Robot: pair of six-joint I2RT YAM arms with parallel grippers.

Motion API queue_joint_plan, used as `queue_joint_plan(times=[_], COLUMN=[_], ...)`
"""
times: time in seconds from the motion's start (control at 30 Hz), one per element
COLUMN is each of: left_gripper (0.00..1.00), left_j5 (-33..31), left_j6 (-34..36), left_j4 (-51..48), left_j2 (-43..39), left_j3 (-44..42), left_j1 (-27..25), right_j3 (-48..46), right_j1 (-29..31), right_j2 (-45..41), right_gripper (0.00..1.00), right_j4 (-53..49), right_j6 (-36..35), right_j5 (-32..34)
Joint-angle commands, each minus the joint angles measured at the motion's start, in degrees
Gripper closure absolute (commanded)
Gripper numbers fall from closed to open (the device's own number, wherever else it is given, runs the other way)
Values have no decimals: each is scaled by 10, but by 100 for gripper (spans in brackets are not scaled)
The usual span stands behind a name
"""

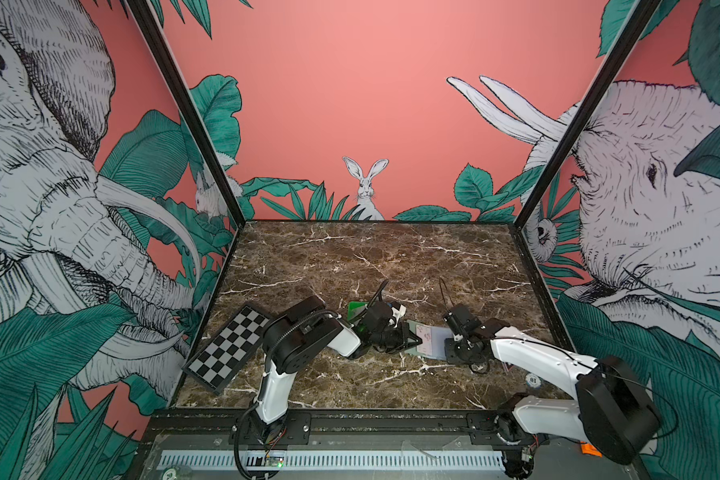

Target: Put the credit cards into the card holder

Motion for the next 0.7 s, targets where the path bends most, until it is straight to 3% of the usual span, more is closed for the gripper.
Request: queue_joint_plan(times=[0.0, 0.37, 0.67], left_gripper=[100, 100, 100], left_j5=[12, 61, 52], left_j6=[4, 40, 44], left_j4=[6, 7, -12], left_j2=[-2, -12, -13], left_j3=[7, 13, 19], left_j1=[-3, -1, 6], right_j3=[6, 6, 8], right_j1=[-1, -1, -1], right_j2=[10, 7, -8], right_gripper=[88, 89, 89], right_j4=[-18, -26, -14], right_j6=[0, -6, -18], right_j5=[10, 25, 8])
